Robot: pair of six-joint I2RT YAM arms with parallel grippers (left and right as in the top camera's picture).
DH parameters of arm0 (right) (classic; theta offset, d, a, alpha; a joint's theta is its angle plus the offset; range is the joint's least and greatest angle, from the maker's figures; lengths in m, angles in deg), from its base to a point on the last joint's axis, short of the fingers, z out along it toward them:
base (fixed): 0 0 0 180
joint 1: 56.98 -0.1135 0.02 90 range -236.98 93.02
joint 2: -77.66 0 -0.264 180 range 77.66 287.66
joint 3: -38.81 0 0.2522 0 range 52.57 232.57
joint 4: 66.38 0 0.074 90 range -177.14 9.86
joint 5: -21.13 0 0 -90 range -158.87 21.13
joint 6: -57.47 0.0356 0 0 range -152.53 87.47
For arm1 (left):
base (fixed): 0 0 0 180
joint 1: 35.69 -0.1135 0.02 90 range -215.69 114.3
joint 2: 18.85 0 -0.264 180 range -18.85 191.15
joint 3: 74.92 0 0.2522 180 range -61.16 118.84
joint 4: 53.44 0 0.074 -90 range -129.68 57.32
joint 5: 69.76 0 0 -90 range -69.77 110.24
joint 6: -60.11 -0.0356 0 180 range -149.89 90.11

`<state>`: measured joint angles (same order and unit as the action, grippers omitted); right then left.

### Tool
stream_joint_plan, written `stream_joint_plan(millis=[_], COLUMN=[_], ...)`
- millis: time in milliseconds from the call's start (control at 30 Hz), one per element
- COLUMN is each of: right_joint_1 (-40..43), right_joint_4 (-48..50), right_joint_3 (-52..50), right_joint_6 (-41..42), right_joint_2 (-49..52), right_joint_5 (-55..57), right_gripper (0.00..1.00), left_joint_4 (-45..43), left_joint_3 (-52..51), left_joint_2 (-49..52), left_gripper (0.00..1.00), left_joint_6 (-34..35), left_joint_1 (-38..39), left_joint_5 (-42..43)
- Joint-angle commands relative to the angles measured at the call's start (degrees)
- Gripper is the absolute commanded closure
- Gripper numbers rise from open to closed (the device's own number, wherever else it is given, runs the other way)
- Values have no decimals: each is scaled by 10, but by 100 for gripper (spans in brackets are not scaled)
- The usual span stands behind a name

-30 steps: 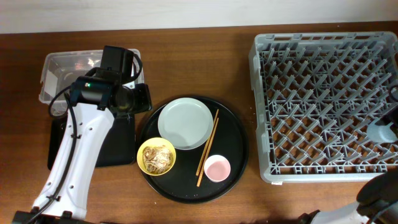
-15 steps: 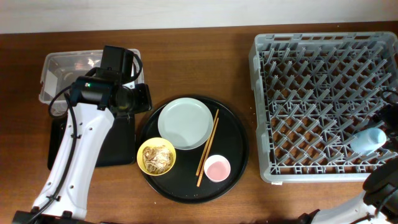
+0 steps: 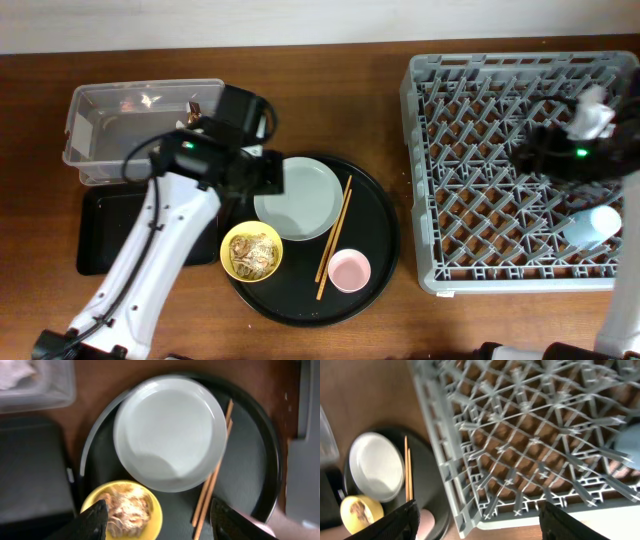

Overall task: Sort waste into correct bins and load items into the dishwasher rack
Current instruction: 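Grasp the pink cup with the left gripper and lift it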

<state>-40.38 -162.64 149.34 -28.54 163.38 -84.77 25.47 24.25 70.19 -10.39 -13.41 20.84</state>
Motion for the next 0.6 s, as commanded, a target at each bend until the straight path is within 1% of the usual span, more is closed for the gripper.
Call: stream_joint_plan(millis=[0,100,200,300,467,567], right_joint_1=[-71,-104,-106,-106,-106,-106], right_joint_4=[0,0,-1,0,-1,-3], right_joint_3=[5,5,5,5,5,5], right_joint_6=[-8,-8,-8,-8,-8,-8], right_joint_2=[19,34,38,38,38,38], right_joint_5=[42,52,53,52,52,52], right_gripper=[21,20,20,19,19,19], left_joint_4=[-1,-36,-91,-143,-206,-223], left_joint_3=[-55,-110,-155,-196,-254,-269], left_joint_2=[-3,1,1,1,3,13], left_gripper=[35,35,35,35,36,37], left_joint_6=[-2,-2,-2,-2,3,9], left_joint_1=[57,106,138,167,188,188], left_joint_5=[17,54,81,88,88,98])
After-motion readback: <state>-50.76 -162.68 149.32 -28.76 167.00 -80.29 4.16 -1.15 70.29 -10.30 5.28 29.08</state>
